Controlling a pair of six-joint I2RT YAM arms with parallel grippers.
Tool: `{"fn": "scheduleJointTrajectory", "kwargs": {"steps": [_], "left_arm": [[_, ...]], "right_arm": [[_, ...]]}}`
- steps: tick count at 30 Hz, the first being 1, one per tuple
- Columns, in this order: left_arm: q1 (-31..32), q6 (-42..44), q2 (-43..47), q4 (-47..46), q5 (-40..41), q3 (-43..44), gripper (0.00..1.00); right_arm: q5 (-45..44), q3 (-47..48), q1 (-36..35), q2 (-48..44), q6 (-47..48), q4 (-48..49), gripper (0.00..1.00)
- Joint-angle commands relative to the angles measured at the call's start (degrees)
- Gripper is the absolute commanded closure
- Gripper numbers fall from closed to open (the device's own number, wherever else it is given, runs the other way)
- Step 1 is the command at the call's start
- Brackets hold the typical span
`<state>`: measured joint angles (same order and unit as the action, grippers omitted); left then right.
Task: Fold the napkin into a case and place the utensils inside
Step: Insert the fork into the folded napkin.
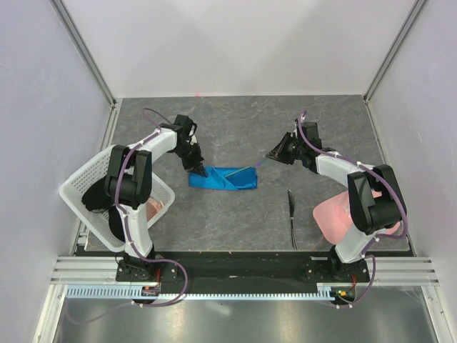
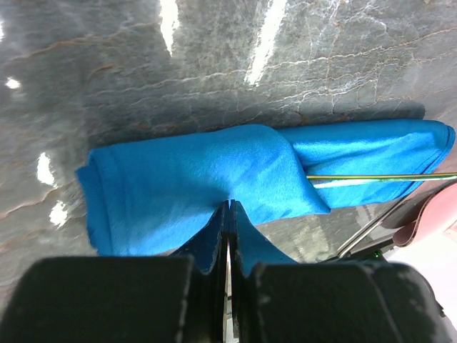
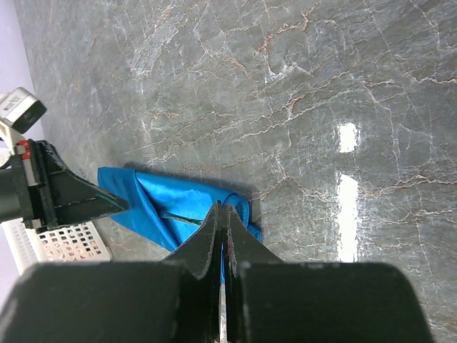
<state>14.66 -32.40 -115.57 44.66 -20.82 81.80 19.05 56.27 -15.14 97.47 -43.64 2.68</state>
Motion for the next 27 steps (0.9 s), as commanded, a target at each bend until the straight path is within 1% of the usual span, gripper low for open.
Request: {"fn": "scheduleJointTrajectory", "kwargs": {"steps": [1, 6, 15, 18, 27], "left_arm": [[-2.17, 1.46, 5.00, 3.13, 3.24, 3.88, 0.97], [-4.37, 2.96, 5.00, 6.05, 7.98, 4.16, 0.97], [-4.55, 4.63, 2.02, 6.14, 9.65, 3.37, 0.98], [-4.55, 4.89, 1.22, 5.70, 9.83, 3.02, 0.98], [-4.46, 3.93, 0.96, 2.80, 7.11, -1.90, 0.98]], "right_arm": [[-0.94, -0.28, 0.11, -2.20, -0.92, 2.59, 1.00], [-0.59, -0.46, 0.55, -1.76, -1.98, 3.38, 1.00], [0.29, -1.34, 0.55, -0.53, -4.61, 6.28, 1.00], [0.37, -1.95, 0.20, -0.09, -6.37, 8.12, 1.00], [-1.20, -3.01, -2.09, 2.37, -10.85, 11.64, 1.00]]}}
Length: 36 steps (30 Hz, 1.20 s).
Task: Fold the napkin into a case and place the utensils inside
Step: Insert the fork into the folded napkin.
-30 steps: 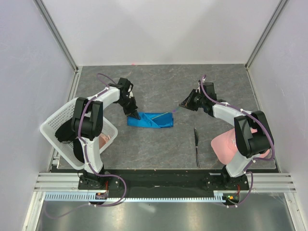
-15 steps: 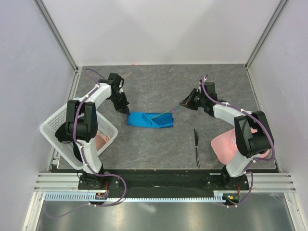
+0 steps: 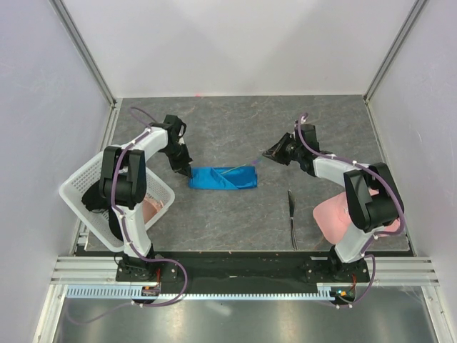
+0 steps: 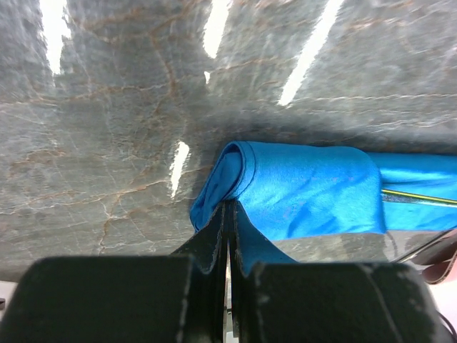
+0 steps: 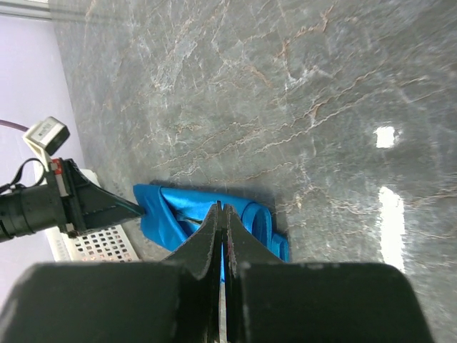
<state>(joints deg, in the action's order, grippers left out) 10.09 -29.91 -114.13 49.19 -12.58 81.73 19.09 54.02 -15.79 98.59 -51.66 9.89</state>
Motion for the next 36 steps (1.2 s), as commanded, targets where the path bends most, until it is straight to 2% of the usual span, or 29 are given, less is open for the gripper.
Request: {"fn": "scheduleJointTrajectory", "kwargs": {"steps": [1, 9, 25, 36], "left_arm": [[0.11, 1.43, -0.48, -1.82, -1.22, -2.19, 0.98], [0.11, 0.91, -0.22, -3.48, -2.36, -5.09, 0.98], [0.20, 0.82, 1.01, -3.66, -3.24, -5.44, 0.98], [0.20, 0.56, 1.27, -3.66, -3.33, -5.62, 0.98]], "right_arm": [[-1.77, -0.76, -1.70, 1.35, -3.36, 4.61, 1.00], [-3.71, -1.64, -4.95, 3.80, -7.66, 7.86, 1.00], [-5.47, -2.78, -8.55, 8.29, -12.41, 14.19, 1.00], [-8.19, -5.85, -10.31, 5.13, -13.99, 13.84, 1.00]]}}
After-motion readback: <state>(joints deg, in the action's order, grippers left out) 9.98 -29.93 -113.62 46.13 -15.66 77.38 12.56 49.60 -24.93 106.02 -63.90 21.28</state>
